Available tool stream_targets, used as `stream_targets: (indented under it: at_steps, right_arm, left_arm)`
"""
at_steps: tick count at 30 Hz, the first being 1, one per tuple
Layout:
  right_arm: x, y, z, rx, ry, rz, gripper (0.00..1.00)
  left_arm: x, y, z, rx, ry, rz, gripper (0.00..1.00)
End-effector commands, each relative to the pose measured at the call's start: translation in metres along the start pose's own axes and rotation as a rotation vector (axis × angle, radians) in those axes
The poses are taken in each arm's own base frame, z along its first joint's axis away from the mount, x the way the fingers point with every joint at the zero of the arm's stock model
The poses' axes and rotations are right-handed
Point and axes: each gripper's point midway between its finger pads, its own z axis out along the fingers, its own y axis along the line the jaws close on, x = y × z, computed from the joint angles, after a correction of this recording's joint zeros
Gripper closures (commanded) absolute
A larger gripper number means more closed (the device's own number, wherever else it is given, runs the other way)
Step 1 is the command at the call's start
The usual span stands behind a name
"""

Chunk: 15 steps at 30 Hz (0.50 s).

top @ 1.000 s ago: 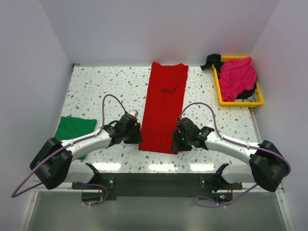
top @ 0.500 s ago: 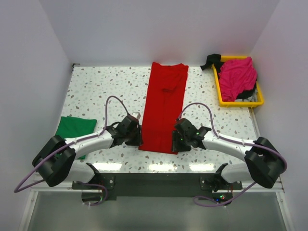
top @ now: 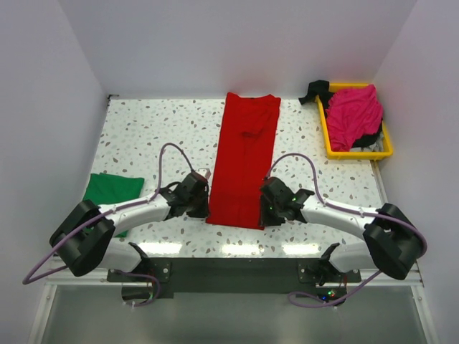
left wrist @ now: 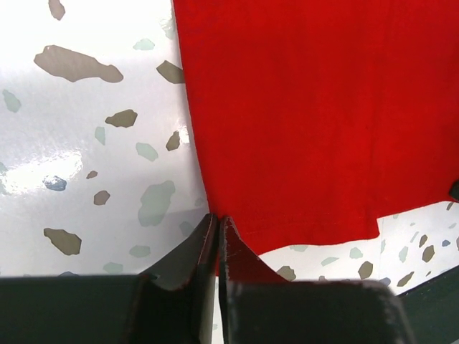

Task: Fold and stack the t-shirts
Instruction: Fold the tshirt

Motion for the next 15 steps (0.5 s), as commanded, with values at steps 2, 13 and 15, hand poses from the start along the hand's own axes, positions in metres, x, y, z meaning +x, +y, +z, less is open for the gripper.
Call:
stream_targets:
  at_steps: [2, 13, 15]
  right_arm:
    - [0.001, -0.007, -0.003, 0.026, -0.024, 0.015, 0.80]
    - [0.015, -0.024, -0.009, 0.058, -0.011, 0.032, 0.87]
    - [0.017, -0.025, -0.010, 0.058, -0.007, 0.035, 0.87]
  left_arm:
    - [-0.001, -0.002, -0.001, 0.012, -0.011, 0.019, 0.96]
    - [0.003, 0.000, -0.005, 0.013, -0.013, -0.008, 1.00]
    - [0.007, -0.002, -0.005, 0.028, 0.004, -0.016, 1.00]
